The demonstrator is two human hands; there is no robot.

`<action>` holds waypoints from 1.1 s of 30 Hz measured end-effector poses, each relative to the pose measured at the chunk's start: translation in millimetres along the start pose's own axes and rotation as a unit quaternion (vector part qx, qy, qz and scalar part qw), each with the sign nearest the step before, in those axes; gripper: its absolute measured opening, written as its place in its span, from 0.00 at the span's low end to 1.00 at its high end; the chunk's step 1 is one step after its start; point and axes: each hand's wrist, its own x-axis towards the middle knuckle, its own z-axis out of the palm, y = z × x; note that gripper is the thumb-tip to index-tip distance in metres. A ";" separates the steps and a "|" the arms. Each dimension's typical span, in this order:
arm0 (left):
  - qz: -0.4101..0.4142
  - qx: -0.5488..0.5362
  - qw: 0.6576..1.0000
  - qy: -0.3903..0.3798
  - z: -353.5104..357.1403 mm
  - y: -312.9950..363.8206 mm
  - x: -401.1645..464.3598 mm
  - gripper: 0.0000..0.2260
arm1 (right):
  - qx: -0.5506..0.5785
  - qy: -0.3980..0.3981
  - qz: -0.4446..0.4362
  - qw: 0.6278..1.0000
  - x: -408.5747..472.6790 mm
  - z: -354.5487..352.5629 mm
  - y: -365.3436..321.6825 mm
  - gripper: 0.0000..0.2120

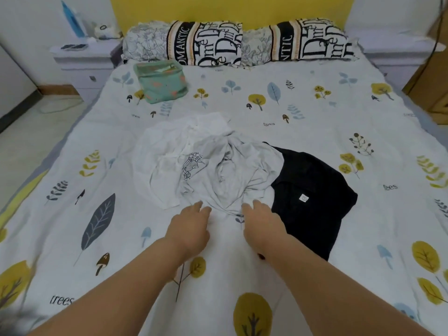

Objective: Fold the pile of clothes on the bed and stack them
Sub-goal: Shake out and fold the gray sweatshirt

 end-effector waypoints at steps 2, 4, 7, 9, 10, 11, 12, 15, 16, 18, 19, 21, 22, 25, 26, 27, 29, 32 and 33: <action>0.000 0.005 1.000 0.016 13.8 -6.3 27.0 0.27 | 0.013 0.034 -0.011 0.999 28.8 14.0 -8.1 0.26; 0.001 0.015 1.000 0.019 31.8 -12.3 50.2 0.29 | 0.015 0.051 -0.020 0.998 53.6 26.2 -15.5 0.29; -0.011 0.026 0.999 -0.031 63.7 -20.3 72.9 0.30 | -0.001 0.037 -0.032 0.999 82.6 41.2 -17.5 0.33; -0.008 0.020 0.997 -0.070 81.9 -26.3 78.4 0.30 | 0.001 0.008 -0.035 0.999 93.5 50.3 -14.0 0.33; 0.000 0.016 0.997 -0.078 88.2 -30.5 79.8 0.30 | 0.003 -0.006 -0.038 0.999 95.7 54.9 -12.8 0.29; 0.010 0.012 0.997 -0.080 91.5 -34.8 80.5 0.30 | 0.006 -0.009 -0.043 0.999 95.5 59.7 -12.8 0.25; 0.022 0.004 0.997 -0.079 91.9 -38.2 79.9 0.31 | 0.009 0.001 -0.048 0.999 92.4 63.7 -13.0 0.19; 0.039 -0.103 0.993 -0.032 83.8 -43.0 72.2 0.29 | 0.027 0.022 -0.060 0.998 72.1 68.0 -14.6 0.10; 0.033 -0.157 0.987 0.003 78.1 -41.3 66.1 0.30 | 0.023 0.009 -0.072 0.997 61.8 67.8 -13.9 0.10; 0.036 -0.204 0.973 0.101 64.8 -35.3 50.8 0.36 | 0.007 -0.009 -0.108 0.994 37.2 62.8 -12.4 0.11; 0.060 -0.188 0.968 0.153 58.3 -31.2 44.6 0.37 | 0.010 -0.009 -0.125 0.992 24.3 57.9 -11.4 0.11; 0.135 -0.121 0.962 0.203 42.9 -21.5 34.2 0.35 | 0.030 -0.001 -0.152 0.988 -0.9 41.5 -10.9 0.11; 0.168 -0.074 0.965 0.187 34.2 -15.4 28.4 0.34 | 0.037 0.016 -0.171 0.984 -14.4 29.7 -11.8 0.10; 0.207 0.027 0.975 0.071 10.3 3.9 9.7 0.30 | 0.044 0.112 -0.219 0.968 -52.0 -13.1 -11.2 0.11; 0.215 0.045 0.975 0.045 2.5 8.5 3.2 0.28 | 0.052 0.142 -0.225 0.963 -63.5 -27.5 -10.5 0.15; 0.222 0.056 0.973 0.029 -6.0 12.9 -4.7 0.26 | 0.062 0.159 -0.229 0.958 -74.2 -41.6 -10.0 0.18; 0.224 0.068 0.972 0.024 -24.8 18.0 -21.4 0.19 | 0.061 0.203 -0.240 0.947 -93.2 -67.7 -6.2 0.21; 0.188 0.112 0.976 0.025 -60.9 14.6 -50.0 0.12 | 0.061 0.253 -0.234 0.937 -125.9 -112.8 1.1 0.19; 0.170 0.124 0.977 0.016 -73.7 11.1 -60.9 0.12 | 0.062 0.259 -0.225 0.937 -138.4 -128.2 3.4 0.18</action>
